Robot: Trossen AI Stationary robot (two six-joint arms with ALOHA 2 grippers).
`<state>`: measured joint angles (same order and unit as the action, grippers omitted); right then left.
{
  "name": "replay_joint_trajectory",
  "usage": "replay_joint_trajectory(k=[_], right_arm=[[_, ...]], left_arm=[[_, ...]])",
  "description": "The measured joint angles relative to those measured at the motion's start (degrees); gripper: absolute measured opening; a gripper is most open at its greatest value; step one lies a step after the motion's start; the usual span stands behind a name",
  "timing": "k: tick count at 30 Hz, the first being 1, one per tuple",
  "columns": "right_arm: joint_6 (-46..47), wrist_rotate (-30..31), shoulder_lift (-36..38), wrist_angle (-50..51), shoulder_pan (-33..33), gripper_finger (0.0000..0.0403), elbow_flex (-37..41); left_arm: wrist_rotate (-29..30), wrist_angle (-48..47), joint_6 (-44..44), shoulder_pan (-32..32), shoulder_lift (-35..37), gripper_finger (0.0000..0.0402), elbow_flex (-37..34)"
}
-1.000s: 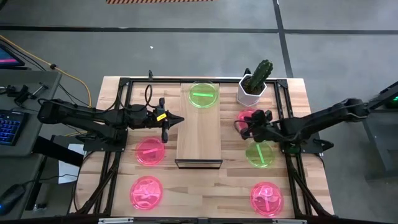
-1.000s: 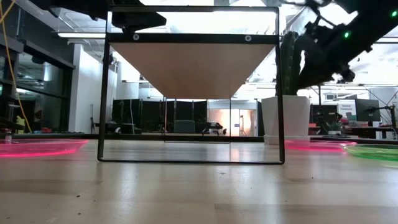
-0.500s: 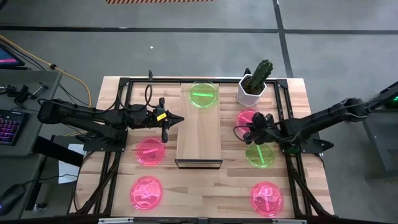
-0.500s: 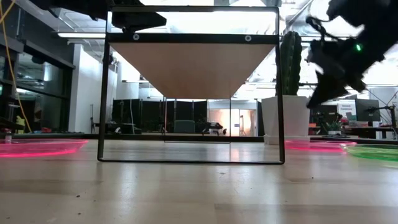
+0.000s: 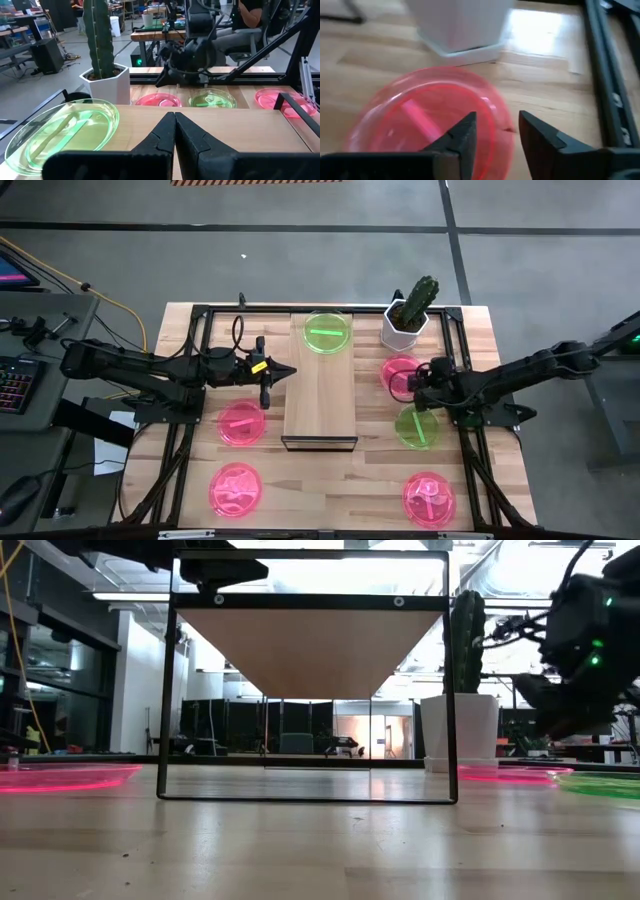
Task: Place and stack plates onto a shelf
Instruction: Put the pink plate on the shelf
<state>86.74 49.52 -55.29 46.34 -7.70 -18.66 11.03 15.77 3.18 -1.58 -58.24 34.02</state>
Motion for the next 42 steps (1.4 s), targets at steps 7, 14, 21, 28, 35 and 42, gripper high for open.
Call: replay_joint_trajectory(k=[7, 14, 21, 28, 35, 42], right_arm=[[1.73, -1.75, -0.15, -8.73, 6.37, 0.0144, 5.74], [-0.54, -5.78, -0.17, -17.45, 9.22, 0.0144, 9.53], [-4.51, -8.28, -0.17, -23.17, 9.35, 0.0144, 10.28], [-4.79, -7.9, -0.17, -24.39, 9.33, 0.0112, 10.28], [-7.14, -6.43, -0.17, -24.58, 9.33, 0.0011, 10.28], [-8.58, -8.19, -0.08, -24.98, 8.75, 0.0004, 10.28]], left_arm=[[0.0, 0.01, 0.02, 0.0, 0.0, 0.0, 0.0], [0.01, -0.01, 0.01, 0.0, 0.0, 0.0, 0.0], [-0.02, -0.07, 0.0, 0.0, 0.0, 0.0, 0.0], [-0.14, -0.11, -0.02, 0.0, 0.0, 0.0, 0.0], [-0.15, -1.19, -0.09, 0.0, 0.0, 0.0, 0.0], [-0.15, -1.22, -0.09, 0.0, 0.0, 0.0, 0.0]])
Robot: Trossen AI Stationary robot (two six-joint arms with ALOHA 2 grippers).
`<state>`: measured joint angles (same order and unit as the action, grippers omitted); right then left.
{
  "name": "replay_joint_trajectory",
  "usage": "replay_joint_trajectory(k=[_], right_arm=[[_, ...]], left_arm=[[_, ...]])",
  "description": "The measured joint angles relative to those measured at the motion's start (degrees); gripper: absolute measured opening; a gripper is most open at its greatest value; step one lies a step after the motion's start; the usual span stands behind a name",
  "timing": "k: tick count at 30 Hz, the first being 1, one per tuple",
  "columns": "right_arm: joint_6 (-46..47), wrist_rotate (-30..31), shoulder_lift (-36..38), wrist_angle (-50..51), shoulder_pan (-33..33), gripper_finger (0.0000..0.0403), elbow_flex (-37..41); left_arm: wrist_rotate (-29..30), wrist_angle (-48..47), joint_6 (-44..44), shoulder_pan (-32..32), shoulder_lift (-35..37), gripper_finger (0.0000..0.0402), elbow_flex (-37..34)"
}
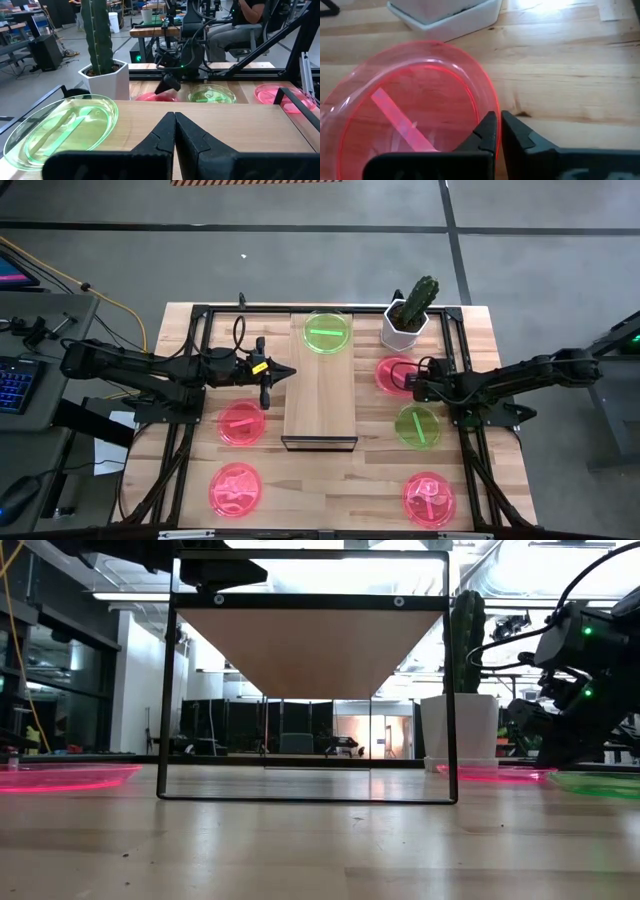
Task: Place and stack plates onto a shelf
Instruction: Put the pink plate on the shelf
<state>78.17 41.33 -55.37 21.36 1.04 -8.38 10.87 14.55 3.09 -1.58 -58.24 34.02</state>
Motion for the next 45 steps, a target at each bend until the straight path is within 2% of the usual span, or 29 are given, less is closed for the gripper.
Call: replay_joint_trajectory(k=[11, 23, 35, 45], right_arm=[[-5.27, -4.72, 3.67, -3.87, -1.14, 0.0, 0.0], [-13.32, -5.71, 16.86, -3.93, -1.14, 0.0, 0.0], [-20.97, -13.03, 30.58, -3.86, -1.16, 0.0, 0.0], [-24.6, -13.95, 39.14, -5.54, -1.15, 0.0, 0.0]], left_arm=[[-0.02, 0.02, -0.02, 0.0, 0.0, 0.0, 0.0], [-0.02, -0.45, -0.07, -0.01, 0.0, 0.0, 0.0], [-0.02, -0.63, -0.09, -0.02, 0.0, 0.0, 0.0], [-0.02, -0.63, -0.03, -0.02, 0.0, 0.0, 0.0]])
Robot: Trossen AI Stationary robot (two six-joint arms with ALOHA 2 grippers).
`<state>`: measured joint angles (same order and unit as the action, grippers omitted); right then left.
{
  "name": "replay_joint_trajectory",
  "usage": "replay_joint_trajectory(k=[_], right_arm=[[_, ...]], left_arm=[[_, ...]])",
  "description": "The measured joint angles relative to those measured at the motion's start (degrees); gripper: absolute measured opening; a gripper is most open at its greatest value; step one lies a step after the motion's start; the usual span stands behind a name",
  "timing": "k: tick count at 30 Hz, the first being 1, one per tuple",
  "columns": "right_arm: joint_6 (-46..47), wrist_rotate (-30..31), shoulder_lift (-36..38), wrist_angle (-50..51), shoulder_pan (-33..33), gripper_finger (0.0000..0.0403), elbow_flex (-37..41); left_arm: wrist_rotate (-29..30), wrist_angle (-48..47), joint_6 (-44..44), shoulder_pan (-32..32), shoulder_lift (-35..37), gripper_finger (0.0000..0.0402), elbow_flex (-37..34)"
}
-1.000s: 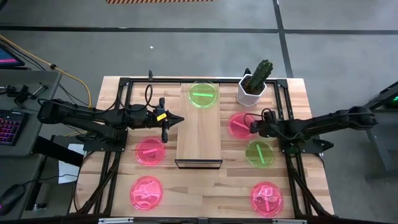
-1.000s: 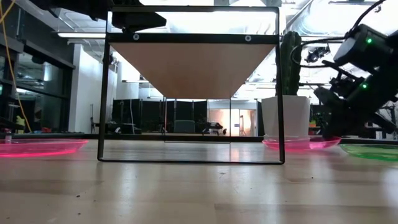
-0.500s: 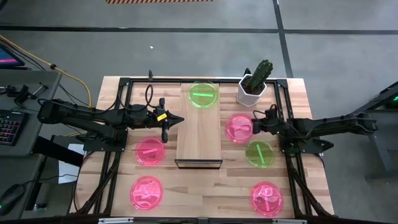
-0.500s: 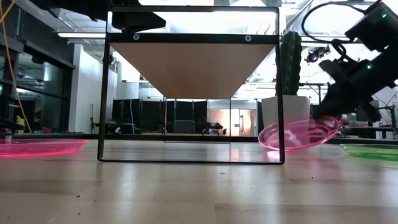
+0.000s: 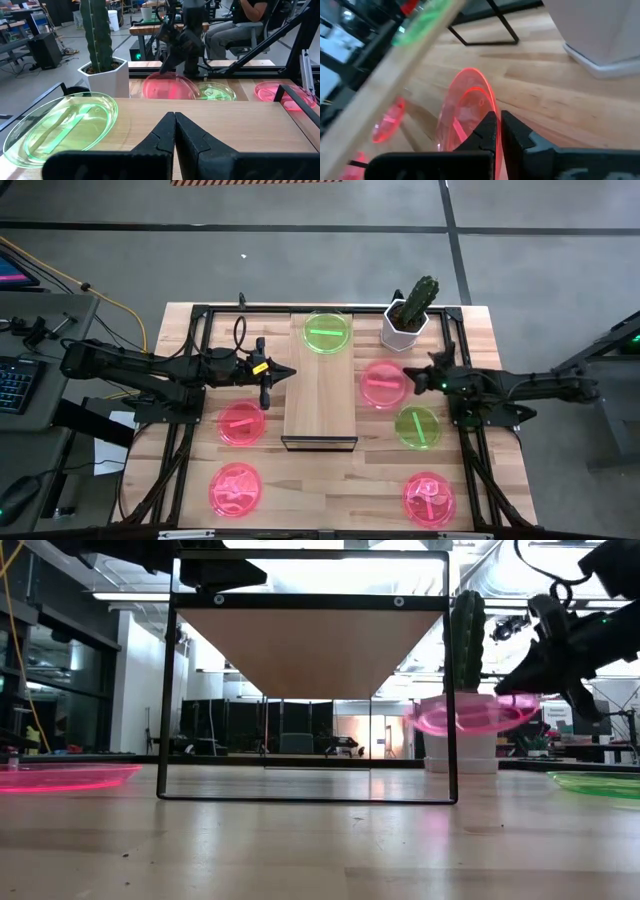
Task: Place and stack plates onto a shelf
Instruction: Put the pink plate on the shelf
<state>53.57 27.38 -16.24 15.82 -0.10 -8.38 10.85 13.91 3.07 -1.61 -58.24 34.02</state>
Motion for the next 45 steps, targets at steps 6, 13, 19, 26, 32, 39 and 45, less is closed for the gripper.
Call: replay_joint_trajectory(k=[6, 13, 19, 26, 32, 39, 45], right_arm=[[-3.26, 0.89, 4.64, -0.49, 0.07, 0.0, -1.01], [-6.37, 2.28, 7.33, 7.13, 0.06, 0.0, -7.31], [-10.09, 2.64, 6.89, 5.22, 0.07, 0.0, -11.87], [-10.54, 0.63, 1.88, -6.24, 0.07, 0.0, -9.13], [-11.68, -3.96, -8.04, -21.19, 0.05, 0.0, -7.98], [-12.24, -8.54, -21.02, -35.77, 0.05, 0.0, -7.98], [-10.87, -10.99, -30.48, -45.8, 0.05, 0.0, -7.96]], left_arm=[[0.0, 0.02, -0.01, 0.0, 0.0, 0.0, 0.0], [0.0, 0.02, 0.0, 0.0, 0.0, 0.0, 0.0], [0.0, 0.16, 0.05, 0.02, 0.0, 0.0, 0.0], [0.0, 2.35, 0.18, 0.02, 0.0, 0.0, 0.0], [0.0, 3.28, 1.62, 0.01, 0.02, 0.0, 0.04], [0.0, 3.28, 1.64, 0.01, 0.02, 0.0, 0.04], [2.23, 3.28, 1.74, 0.0, 0.0, 0.0, 0.04]])
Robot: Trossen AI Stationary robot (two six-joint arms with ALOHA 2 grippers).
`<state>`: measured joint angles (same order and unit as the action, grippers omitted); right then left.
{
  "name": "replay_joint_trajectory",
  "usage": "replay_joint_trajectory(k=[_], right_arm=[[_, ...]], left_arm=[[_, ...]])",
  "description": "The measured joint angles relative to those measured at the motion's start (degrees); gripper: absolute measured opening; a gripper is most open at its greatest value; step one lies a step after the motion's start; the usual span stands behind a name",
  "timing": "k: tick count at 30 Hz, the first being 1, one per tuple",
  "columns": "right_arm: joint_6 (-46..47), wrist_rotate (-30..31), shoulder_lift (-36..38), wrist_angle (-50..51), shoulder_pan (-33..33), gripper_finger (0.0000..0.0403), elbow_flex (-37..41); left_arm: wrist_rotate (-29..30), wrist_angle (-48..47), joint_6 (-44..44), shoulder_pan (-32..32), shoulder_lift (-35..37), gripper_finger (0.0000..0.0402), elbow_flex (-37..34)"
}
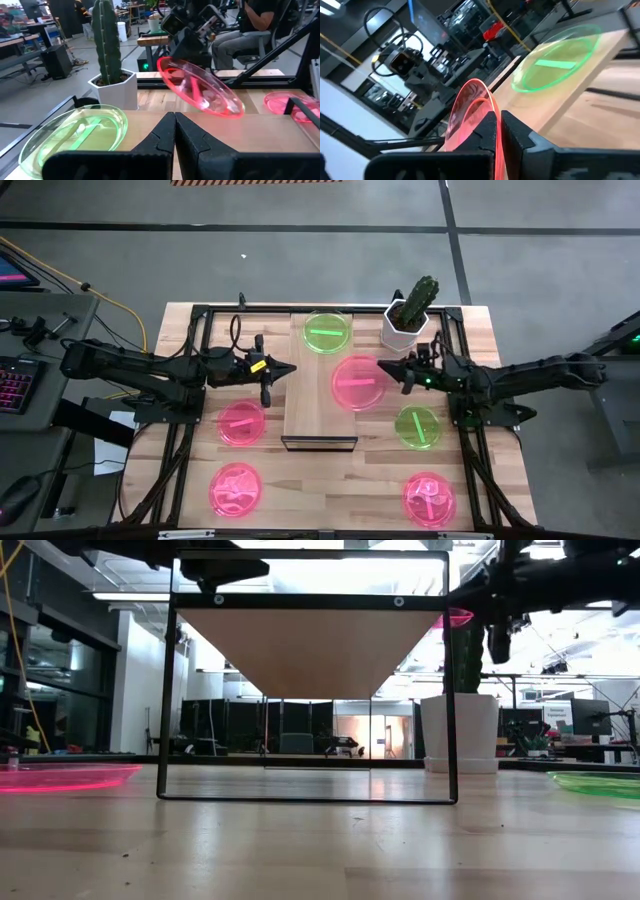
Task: Place and stack plates onto a shelf
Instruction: Put the pink plate on the shelf
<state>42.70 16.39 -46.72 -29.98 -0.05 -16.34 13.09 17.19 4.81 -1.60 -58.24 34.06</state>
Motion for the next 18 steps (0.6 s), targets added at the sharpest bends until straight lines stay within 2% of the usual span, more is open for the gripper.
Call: replay_joint_trajectory(k=[3, 10, 18], right_arm=[[0.9, -0.95, -4.42, -3.72, -0.02, 0.0, -0.23], [-0.72, -1.29, -13.86, -4.15, -1.72, 0.0, -5.98], [-4.23, -1.14, -20.59, -3.78, -2.36, 0.0, -12.05]], left_arm=[[0.17, 0.02, 0.86, 0.02, 0.01, 0.0, 0.0], [0.17, 0.33, 1.01, 0.0, 0.02, 0.0, 0.0], [0.17, -0.11, 0.81, 0.0, 0.02, 0.0, 0.0]])
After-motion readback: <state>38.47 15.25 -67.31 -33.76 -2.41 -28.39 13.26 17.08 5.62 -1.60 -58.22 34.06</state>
